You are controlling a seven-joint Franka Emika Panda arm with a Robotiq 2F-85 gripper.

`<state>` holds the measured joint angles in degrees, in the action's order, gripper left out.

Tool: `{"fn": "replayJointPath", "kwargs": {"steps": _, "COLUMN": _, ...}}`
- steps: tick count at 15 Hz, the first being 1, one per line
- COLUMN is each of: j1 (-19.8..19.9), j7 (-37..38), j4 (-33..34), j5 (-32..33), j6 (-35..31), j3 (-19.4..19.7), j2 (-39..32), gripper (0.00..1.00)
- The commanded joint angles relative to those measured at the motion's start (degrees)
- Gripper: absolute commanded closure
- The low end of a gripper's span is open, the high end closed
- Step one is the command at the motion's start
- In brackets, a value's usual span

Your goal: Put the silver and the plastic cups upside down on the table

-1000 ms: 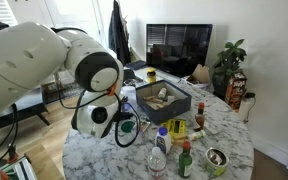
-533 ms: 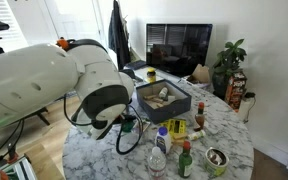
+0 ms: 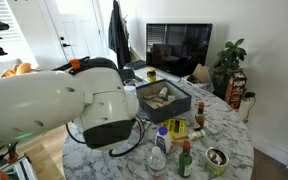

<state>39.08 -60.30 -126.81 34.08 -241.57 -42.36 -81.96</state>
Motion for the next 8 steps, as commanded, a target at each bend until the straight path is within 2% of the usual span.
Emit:
{"fn": "replayJointPath", "kwargs": {"steps": 1, "j1": 2.78, "j7": -4.26, "j4": -4.51, "j5": -3.12, "j6": -0.37, "j3": -0.32, "j2": -1.7, "gripper": 0.03}}
{"fn": "replayJointPath", "kwargs": {"steps": 2, "j1": 2.42, "j7": -3.33, "j4": -6.28, "j5": -3.93, "j6": -0.58, "j3": 0.34, "j2": -0.06, "gripper": 0.0}}
{"fn": "replayJointPath", "kwargs": {"steps": 5, "j1": 1.7, "j7": -4.78, "j4": -10.87, "j5": -10.16, "j6": -0.66, "j3": 0.94, "j2": 2.92, "gripper": 0.0}}
{"fn": "replayJointPath", "kwargs": {"steps": 8, "j1": 1.44, "j7": -6.63, "j4": -16.87, "j5": -18.77, "j6": -0.66, "j3": -0.53, "j2": 7.92, "gripper": 0.0}}
